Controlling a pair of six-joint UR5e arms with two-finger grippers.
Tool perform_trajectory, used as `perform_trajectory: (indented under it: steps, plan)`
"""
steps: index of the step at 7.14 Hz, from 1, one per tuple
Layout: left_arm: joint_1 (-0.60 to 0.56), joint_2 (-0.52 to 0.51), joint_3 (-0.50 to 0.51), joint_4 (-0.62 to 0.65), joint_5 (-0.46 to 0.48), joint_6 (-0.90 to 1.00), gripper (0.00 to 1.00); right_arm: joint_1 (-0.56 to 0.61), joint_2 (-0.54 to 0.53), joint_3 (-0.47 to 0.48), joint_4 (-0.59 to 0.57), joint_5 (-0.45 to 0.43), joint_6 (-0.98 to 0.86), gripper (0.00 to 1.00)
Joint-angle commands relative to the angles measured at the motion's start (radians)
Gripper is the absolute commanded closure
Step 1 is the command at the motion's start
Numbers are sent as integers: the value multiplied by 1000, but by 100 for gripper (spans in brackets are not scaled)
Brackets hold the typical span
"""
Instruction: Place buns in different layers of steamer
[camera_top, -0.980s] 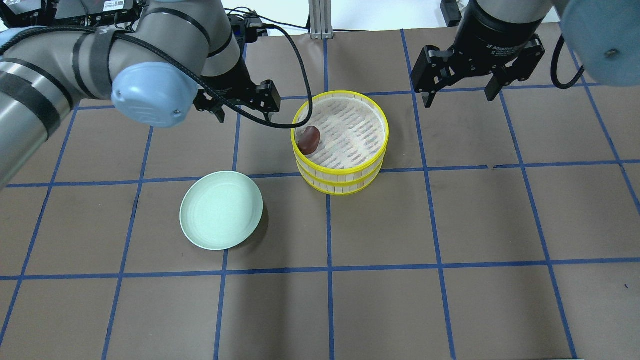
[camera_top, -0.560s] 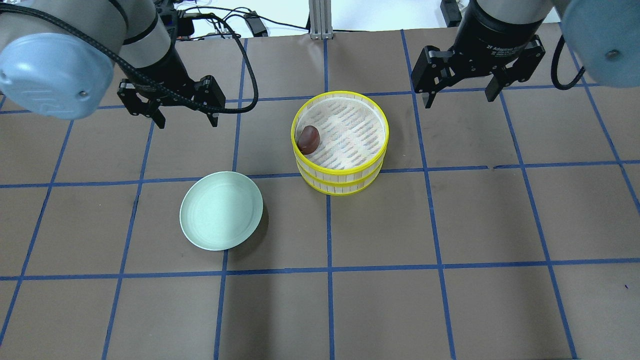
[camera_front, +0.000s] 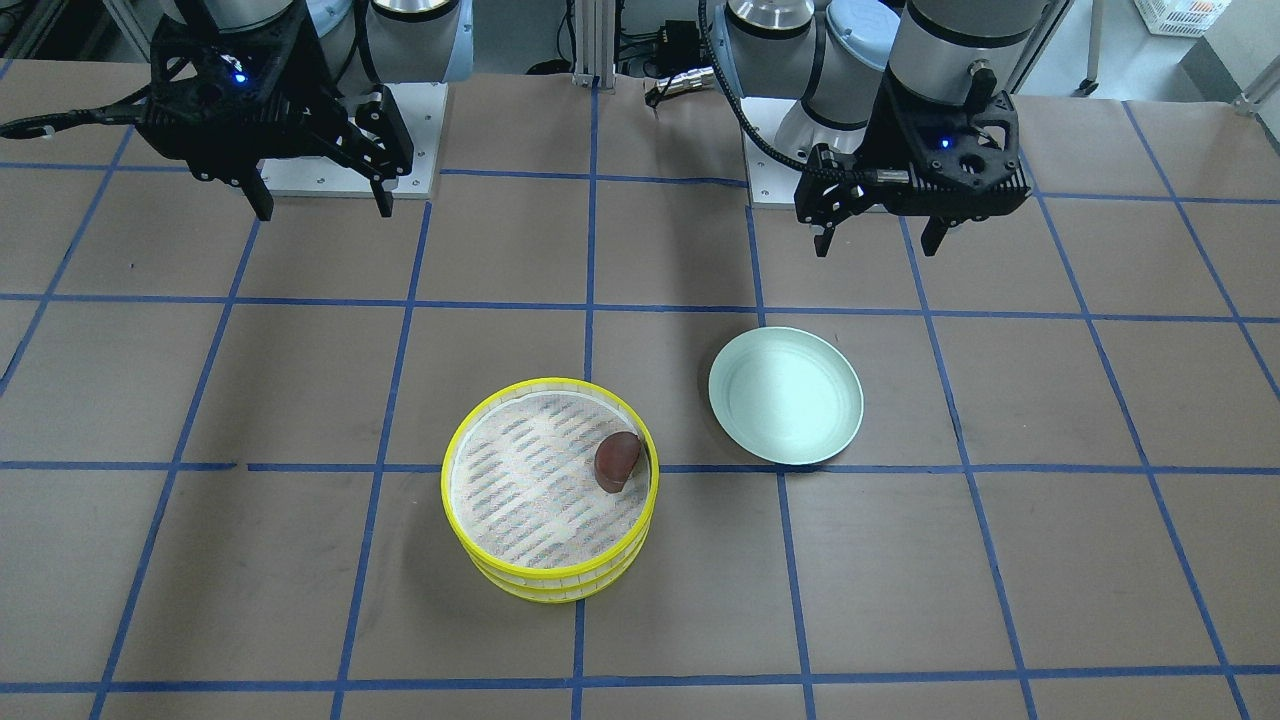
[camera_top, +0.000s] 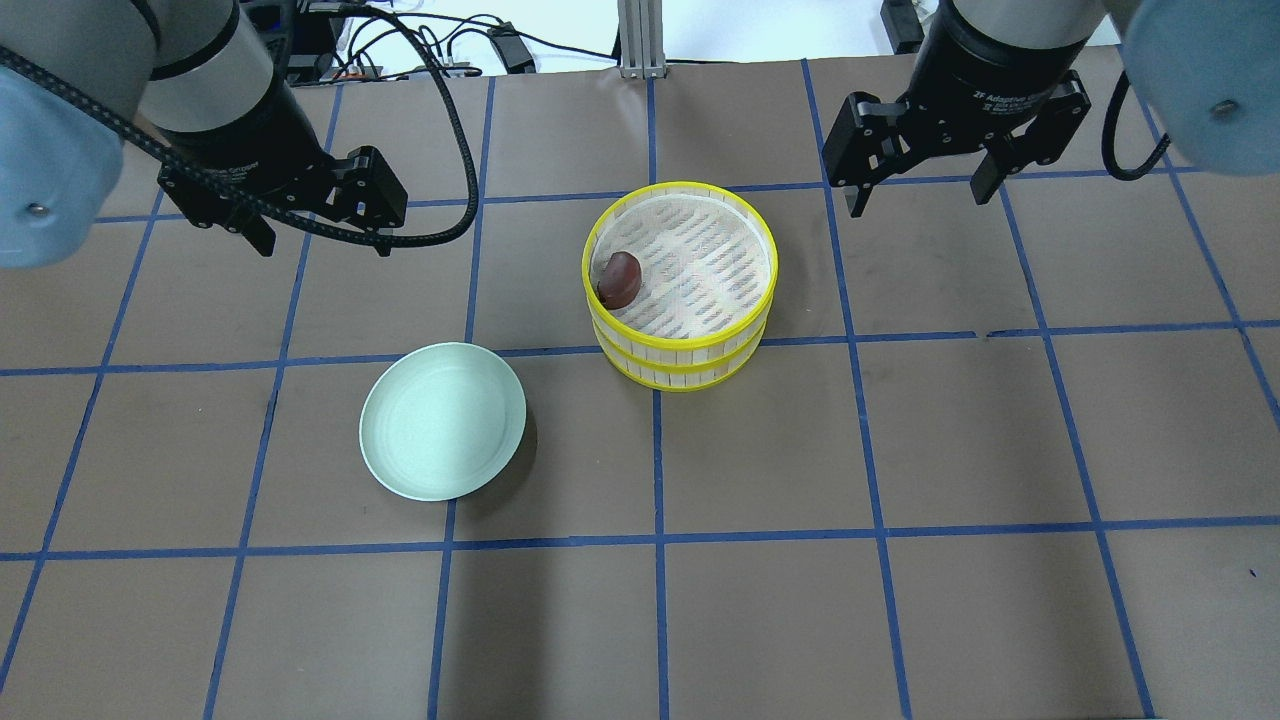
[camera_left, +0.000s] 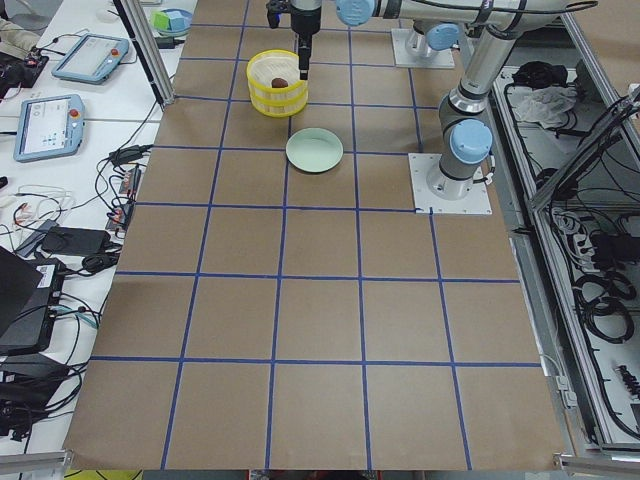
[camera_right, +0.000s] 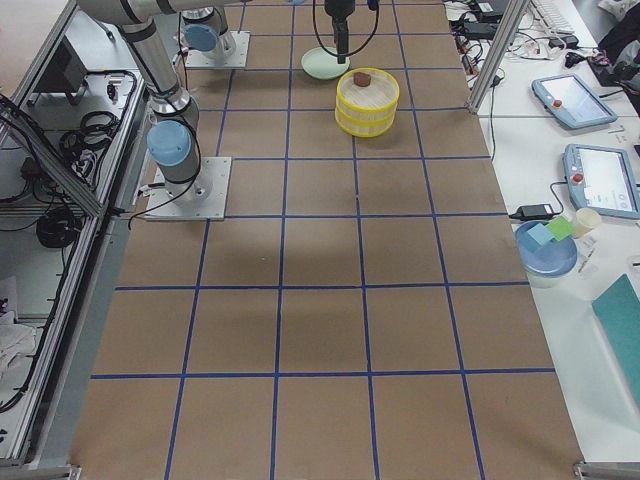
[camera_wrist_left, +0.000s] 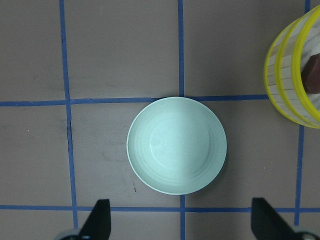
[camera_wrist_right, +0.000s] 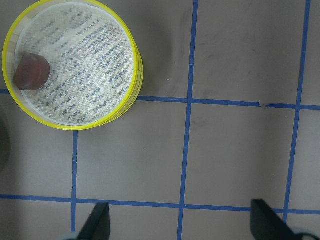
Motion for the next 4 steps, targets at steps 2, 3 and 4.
perform_trajectory:
  steps: [2,3,4]
  plan:
    - [3,12,-12,-3,-59,3,0,0,0,1,0,-1,0,0]
    - [1,14,-13,-7,-56,0,0,0,0,1,-2,0,0,0]
    - [4,14,-13,-9,-56,-3,0,0,0,-1,1,-1,0,0]
